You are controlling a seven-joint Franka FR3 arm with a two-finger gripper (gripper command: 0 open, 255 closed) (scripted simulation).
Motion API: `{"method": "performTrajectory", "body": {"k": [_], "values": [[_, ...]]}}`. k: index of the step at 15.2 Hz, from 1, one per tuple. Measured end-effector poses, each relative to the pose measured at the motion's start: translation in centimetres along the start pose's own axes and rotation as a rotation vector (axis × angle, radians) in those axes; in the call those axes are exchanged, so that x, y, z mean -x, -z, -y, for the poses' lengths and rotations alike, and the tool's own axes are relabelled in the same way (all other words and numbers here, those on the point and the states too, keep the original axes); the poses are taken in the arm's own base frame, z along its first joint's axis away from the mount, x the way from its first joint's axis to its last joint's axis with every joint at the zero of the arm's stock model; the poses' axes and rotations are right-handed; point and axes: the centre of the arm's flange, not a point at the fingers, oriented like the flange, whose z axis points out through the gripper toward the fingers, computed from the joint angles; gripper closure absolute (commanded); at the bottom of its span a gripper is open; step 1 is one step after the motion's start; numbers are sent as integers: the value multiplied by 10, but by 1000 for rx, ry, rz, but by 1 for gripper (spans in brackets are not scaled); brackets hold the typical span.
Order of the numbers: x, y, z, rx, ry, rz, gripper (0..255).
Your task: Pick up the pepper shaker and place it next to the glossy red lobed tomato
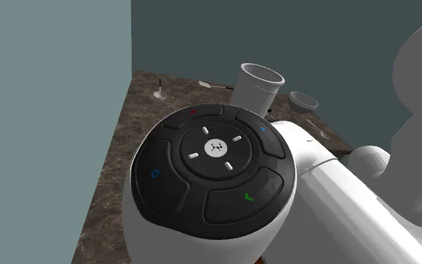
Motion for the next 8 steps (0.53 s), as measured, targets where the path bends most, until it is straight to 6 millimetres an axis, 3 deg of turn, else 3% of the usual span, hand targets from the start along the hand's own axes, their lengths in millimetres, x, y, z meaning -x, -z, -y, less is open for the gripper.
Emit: {"method": "performTrajectory", "body": {"k": [3, 8], "values": [[0, -16, 1, 0, 0, 0, 255], [1, -18, 1, 0, 0, 0, 255]]}}
